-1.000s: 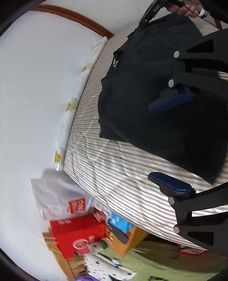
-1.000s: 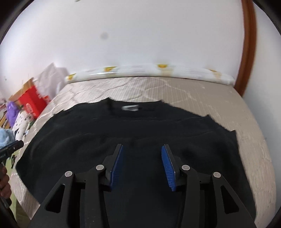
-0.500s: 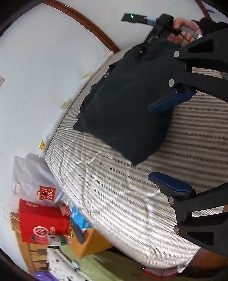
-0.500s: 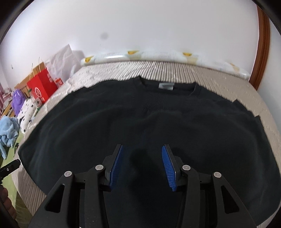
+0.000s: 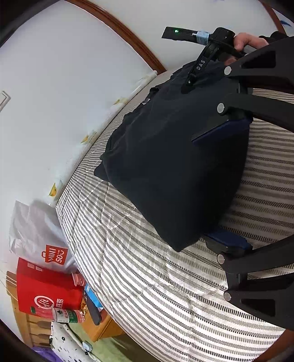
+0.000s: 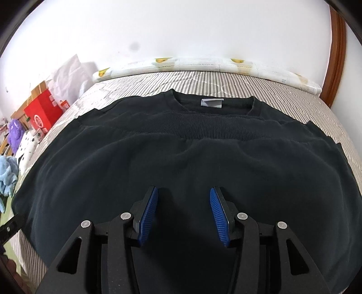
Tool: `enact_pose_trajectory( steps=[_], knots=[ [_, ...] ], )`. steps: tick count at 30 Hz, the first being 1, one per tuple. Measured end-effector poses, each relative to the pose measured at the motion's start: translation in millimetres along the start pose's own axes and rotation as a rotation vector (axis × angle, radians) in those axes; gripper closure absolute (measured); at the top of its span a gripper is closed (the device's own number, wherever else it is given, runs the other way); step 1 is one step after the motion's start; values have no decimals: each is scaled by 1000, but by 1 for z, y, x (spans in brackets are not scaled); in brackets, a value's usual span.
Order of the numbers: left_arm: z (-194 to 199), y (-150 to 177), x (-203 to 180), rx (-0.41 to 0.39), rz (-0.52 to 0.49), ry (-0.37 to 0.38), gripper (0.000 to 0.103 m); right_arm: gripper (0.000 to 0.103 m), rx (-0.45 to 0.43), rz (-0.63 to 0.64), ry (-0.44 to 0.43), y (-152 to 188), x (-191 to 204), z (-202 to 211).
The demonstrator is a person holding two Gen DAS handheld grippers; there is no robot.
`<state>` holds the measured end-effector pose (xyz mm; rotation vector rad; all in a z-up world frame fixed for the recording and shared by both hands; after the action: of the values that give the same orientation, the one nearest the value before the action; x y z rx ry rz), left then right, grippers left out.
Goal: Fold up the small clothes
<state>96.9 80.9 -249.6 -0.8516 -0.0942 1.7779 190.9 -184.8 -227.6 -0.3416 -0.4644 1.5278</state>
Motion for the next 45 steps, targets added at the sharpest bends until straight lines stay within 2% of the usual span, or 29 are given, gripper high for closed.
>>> enact_pose_trajectory(
  steps=[3,5,7,11,13,16,21,31,38,45],
  knots=[
    [-2,-3,-1,-4,8,-10,38,54,0,15,25,1,2,0],
    [-5,-5,-2,-7,8,-46,47,54,6,21,23,5,2,3],
    [-7,-7,0,-9,18,-77,67,54,11,22,16,12,1,8],
    [-5,-13,4,-2,50,-60,76,54,12,32,-2,31,1,22],
    [0,-16,-4,-15,29,-68,80,54,19,24,-24,42,0,26],
    [10,-19,-23,-51,-36,-101,83,54,12,33,-27,54,-3,35],
    [33,-27,-65,-116,-147,-115,85,55,7,4,-26,66,-20,53],
    [43,-32,-174,-176,-348,-54,87,55,-54,-104,82,78,-106,101],
    [13,-10,-248,-131,-482,1,87,55,-98,-179,203,93,-171,137],
    [-38,31,-298,-22,-590,47,87,55,-101,-227,262,111,-217,151]
  ],
)
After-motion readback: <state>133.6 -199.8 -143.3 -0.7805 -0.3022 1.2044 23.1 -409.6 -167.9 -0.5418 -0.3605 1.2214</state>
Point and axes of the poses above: each gripper's, at about its wrist camera, not at the fingertips, and z roughly against the way its jaws point, x to its left, y to its underside, the point moved 7 cm from there along -z, roughly the way its jaws point, and after that the axes turned 9 degrees about x, right-handed, at the moved point
